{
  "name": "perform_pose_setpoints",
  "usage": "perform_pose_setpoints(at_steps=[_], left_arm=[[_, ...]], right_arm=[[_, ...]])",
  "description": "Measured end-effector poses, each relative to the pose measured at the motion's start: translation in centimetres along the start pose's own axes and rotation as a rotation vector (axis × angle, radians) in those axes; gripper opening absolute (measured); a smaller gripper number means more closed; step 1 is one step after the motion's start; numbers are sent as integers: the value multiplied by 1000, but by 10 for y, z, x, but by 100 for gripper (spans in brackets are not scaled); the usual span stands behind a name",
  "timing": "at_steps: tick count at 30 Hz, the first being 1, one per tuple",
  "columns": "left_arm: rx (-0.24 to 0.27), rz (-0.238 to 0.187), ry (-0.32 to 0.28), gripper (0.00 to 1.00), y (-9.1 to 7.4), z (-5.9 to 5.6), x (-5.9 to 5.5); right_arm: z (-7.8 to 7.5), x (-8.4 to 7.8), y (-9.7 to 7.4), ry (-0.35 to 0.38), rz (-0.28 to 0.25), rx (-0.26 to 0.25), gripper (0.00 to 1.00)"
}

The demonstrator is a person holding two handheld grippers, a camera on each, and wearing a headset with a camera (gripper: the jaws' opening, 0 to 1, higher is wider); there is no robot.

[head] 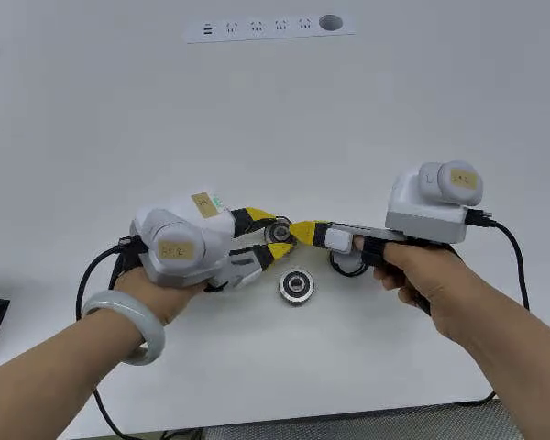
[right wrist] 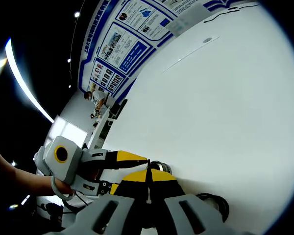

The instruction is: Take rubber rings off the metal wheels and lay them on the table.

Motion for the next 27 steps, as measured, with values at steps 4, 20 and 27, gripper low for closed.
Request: perform_pose_setpoints(at_steps=[4, 20, 27], left_arm=[[-7, -14, -8, 32, -3, 0, -2], [18, -37, -35, 49, -15, 6, -10], [14, -45, -57, 59, -18, 7, -14]], right_arm=[[1, 0, -1, 2, 0, 2, 2], [13, 1, -6, 0, -15, 28, 2], [14, -1, -15, 19, -43, 32, 2]])
Point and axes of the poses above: the centre of the closed fingertips' face, and the gripper's own axes: y roughly forward along the fingers, z roughly to its left, x roughly out of its top, the point moved 10 cm from there along -y, roughly backward along the fingers, and after that the axes turned 15 degrees about -y, right-handed, at the moved point
